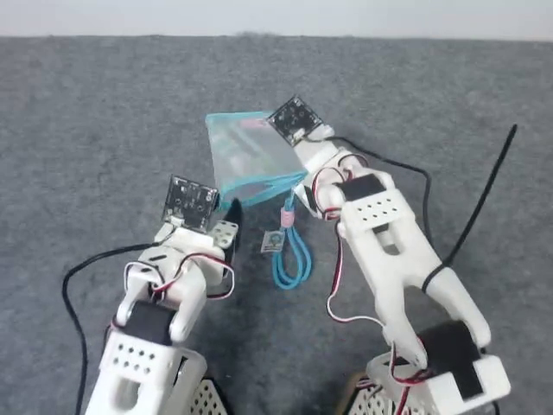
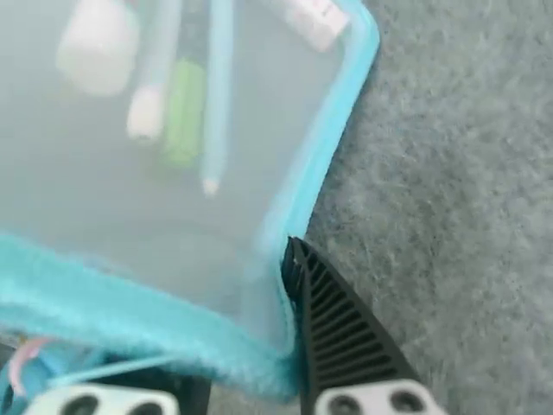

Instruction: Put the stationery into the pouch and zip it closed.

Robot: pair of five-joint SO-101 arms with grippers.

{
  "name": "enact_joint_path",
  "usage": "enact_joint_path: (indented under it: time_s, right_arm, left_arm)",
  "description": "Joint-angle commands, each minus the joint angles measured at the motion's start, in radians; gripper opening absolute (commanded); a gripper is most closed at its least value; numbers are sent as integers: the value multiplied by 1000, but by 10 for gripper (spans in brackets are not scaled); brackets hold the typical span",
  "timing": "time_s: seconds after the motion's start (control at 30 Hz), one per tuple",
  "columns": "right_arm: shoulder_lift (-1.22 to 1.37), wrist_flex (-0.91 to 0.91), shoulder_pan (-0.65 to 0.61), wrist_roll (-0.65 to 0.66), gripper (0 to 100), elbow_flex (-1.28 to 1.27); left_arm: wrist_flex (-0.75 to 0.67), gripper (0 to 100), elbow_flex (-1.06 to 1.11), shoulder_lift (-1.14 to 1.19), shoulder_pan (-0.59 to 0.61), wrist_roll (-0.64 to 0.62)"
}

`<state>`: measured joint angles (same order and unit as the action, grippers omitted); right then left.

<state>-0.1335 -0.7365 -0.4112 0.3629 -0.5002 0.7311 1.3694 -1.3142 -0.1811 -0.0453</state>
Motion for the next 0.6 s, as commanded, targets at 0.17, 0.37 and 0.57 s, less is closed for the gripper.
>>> enact_joint_path:
  time_s: [0.17, 0.37, 0.57]
  right_arm:
    - [-96, -27, -15, -46, 6, -11]
    - [-219, -30, -74, -58, 6, -97]
    - [-214, -53, -25, -77, 6, -94]
  left_arm:
    - [31, 211, 33, -57, -236, 15]
    - [40, 210, 56, -58, -313, 63]
    - [75, 209, 27, -66, -285, 74]
